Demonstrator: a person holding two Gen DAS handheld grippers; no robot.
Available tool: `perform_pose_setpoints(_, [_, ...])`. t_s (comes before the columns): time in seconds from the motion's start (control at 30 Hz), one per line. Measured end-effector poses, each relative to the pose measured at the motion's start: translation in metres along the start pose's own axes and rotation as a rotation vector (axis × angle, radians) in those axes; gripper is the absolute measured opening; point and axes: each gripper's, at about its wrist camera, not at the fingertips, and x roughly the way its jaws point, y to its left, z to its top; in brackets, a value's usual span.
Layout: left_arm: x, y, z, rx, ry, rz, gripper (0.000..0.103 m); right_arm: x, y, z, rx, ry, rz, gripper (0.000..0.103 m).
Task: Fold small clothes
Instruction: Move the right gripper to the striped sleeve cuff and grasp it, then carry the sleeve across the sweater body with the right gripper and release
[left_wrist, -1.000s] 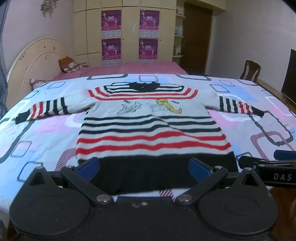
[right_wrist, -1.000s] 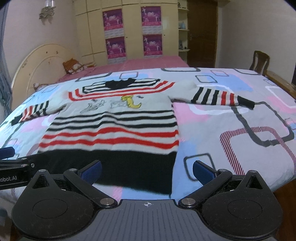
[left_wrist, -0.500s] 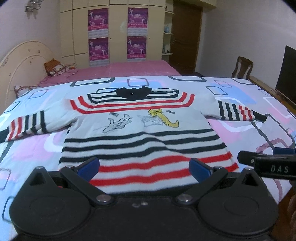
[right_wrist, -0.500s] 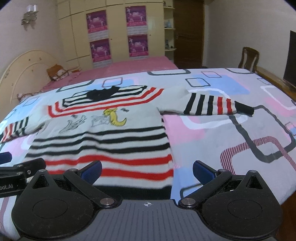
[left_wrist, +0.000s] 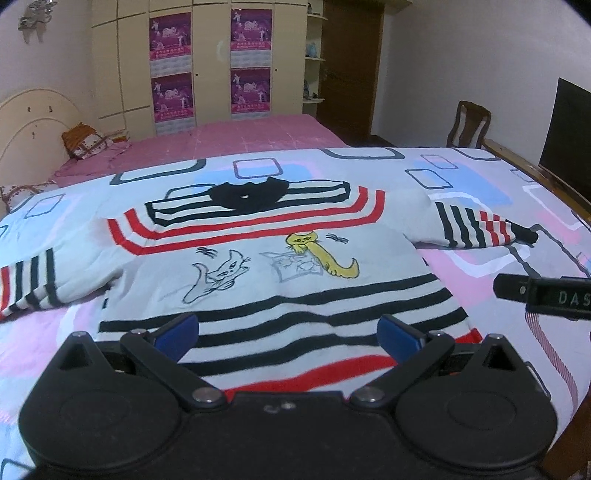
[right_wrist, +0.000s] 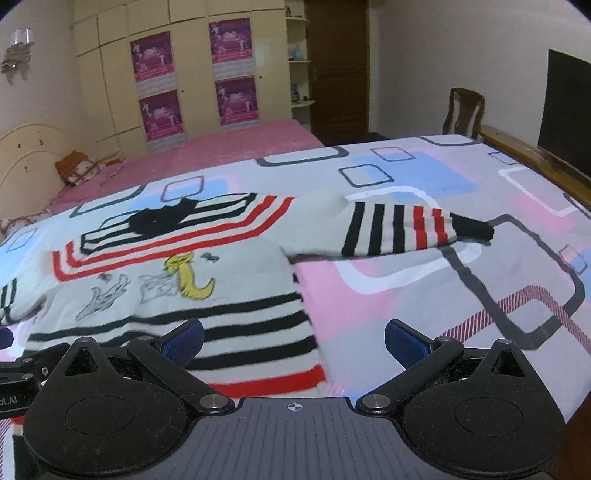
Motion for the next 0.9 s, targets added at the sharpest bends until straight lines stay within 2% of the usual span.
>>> perform_pose_setpoints(0.13, [0.018, -0.007, 0.009, -0.006, 0.021, -0.009, 0.103, 0.016, -0.019, 0.011, 0.023, 0.001, -0.008, 0.103])
perform_pose_setpoints(0.23, [0.034, -0.01, 0.018, -0.041, 0.036, -0.019, 0.103, 0.034, -0.048, 0.025, 0.083, -0.011, -0.015, 0.103])
perform_pose_setpoints(0.33, [0.052, -0.013, 0.028, -0.097, 0.055, -0.021, 0.103, 0.055, -0.086, 0.043, 0.157, -0.03, -0.021, 0.103])
perform_pose_setpoints(0.6, [0.117, -0.034, 0.059, -0.188, 0.104, -0.089, 0.103, 0.114, -0.192, 0.072, 0.377, -0.077, -0.026, 0.102])
perform_pose_setpoints(0.63, [0.122, -0.038, 0.062, -0.188, 0.102, -0.087, 0.103, 0.121, -0.203, 0.073, 0.402, -0.08, -0.021, 0.088])
perform_pose_setpoints(0.67, [0.127, -0.043, 0.066, -0.183, 0.1, -0.084, 0.103, 0.13, -0.215, 0.075, 0.427, -0.076, -0.008, 0.049])
perform_pose_setpoints(0.7, [0.132, -0.046, 0.07, -0.18, 0.099, -0.081, 0.103, 0.139, -0.225, 0.076, 0.457, -0.059, -0.008, 0.039])
perform_pose_setpoints(0.9, [0.158, -0.06, 0.082, -0.182, 0.126, -0.074, 0.103, 0.173, -0.277, 0.074, 0.644, -0.043, 0.006, 0.039])
